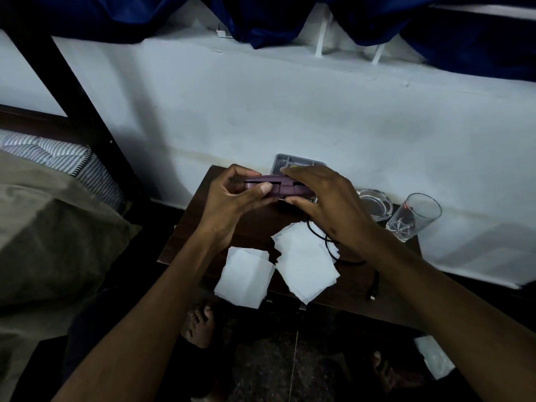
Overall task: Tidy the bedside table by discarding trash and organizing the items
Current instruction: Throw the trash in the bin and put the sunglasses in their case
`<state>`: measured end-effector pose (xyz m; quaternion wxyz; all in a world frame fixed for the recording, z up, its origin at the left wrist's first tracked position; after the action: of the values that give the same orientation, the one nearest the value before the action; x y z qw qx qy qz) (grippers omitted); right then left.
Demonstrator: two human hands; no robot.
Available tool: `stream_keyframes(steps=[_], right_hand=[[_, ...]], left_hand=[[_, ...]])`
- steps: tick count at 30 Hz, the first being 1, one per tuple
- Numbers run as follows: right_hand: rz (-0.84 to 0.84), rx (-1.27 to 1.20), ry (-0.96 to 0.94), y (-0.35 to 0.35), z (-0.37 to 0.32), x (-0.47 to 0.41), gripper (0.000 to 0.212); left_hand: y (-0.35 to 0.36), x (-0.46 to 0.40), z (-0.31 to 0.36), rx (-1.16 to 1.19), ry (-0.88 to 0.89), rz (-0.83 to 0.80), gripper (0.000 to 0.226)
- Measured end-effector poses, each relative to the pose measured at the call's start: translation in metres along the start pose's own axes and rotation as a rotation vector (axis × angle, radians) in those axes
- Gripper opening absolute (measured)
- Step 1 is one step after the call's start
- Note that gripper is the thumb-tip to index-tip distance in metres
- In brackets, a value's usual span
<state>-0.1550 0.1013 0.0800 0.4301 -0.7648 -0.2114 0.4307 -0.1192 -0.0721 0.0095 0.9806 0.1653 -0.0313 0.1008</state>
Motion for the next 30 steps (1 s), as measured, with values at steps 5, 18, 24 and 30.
stream_keyframes(steps=[5,18,24,30], right_hand=[[-0.022,-0.047,0.039,0.006,0.003,0.001,0.047],[-0.074,0.361,0.018,0.111,-0.008,-0.052,0.045],[-0.15,0.304,0.0,0.194,-0.014,-0.08,0.053],[-0.221,0.342,0.053,0.22,0.014,-0.1,0.054]], left_hand=[[-0.004,-0.002,-0.002,-0.069,0.037,0.03,0.025],[-0.039,-0.043,0.028,-1.561,0.507,0.047,0.052],[-0.107,-0.075,0.007,-1.655,0.501,0.1,0.031],[-0.111,-0.118,-0.02,-1.702,0.545,0.044,0.036]])
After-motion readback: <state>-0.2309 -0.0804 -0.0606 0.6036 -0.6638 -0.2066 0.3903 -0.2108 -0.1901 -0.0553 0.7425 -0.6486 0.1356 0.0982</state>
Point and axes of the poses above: each hand's wrist, its own x-axis away from the middle knuckle, its own y-axis out of the palm, z = x × y, the point moved 9 cm from there along -x, towards the middle knuckle, and after that the axes turned 9 degrees about -y, right-handed, at the moved point
